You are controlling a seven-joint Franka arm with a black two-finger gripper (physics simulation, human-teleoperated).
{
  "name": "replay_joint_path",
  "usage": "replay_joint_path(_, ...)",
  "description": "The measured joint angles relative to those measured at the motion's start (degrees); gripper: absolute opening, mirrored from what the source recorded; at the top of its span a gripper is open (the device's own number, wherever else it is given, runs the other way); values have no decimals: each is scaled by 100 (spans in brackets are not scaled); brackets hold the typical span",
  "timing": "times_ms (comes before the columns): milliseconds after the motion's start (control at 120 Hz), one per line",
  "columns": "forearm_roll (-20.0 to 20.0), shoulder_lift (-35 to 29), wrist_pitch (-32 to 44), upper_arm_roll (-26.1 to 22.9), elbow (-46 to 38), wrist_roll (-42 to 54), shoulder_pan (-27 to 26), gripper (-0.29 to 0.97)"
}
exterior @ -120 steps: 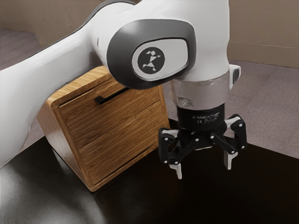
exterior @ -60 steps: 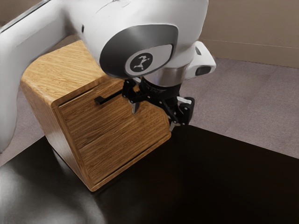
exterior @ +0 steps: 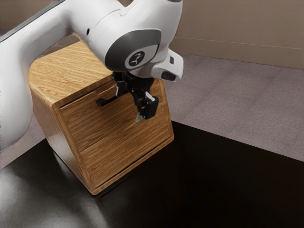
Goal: Pull the drawer handle with one arm to open the drawer
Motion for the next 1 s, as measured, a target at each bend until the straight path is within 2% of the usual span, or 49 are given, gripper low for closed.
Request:
replay_joint_path(183, 164, 66, 100, 16, 4, 824, 108, 68)
replay_joint_path(475, 162, 207, 267, -9, 5, 1698, 177, 67)
replay_joint_path(517, 107, 197, 284, -31, 6, 1783, 179, 65)
replay_joint_path(592, -101, 173, 326, -36, -2, 1903, 155, 73)
replay_joint_path(608, -162, 166, 338, -32, -4, 1924, 140, 68)
replay_joint_path(642, -264, 151, 371, -54, -9, 1959, 146, 69)
replay_joint_path(675, -371, 133, 429, -178, -8, 1977, 232, 61)
replay_joint_path(692, -436, 127, 471, -242, -10, 1980, 249, 50)
replay_joint_path(725, -570, 105, 571, -385, -12, 1973, 286, 20)
replay_joint_path(742, -632, 95, 637, -503, -10, 1962, 298, -9)
replay_joint_path(767, -708, 88, 738, -628, -32, 1938, 134, 8)
replay_joint_path(800, -851, 153, 856, -1038, -28, 1884, 196, 32)
replay_joint_path(925, -1286, 539, 1217, -2517, 458, 1507, 60, 51)
replay_joint_path(1000, -1390, 544, 1347, -2936, 582, 1211, 4, 57)
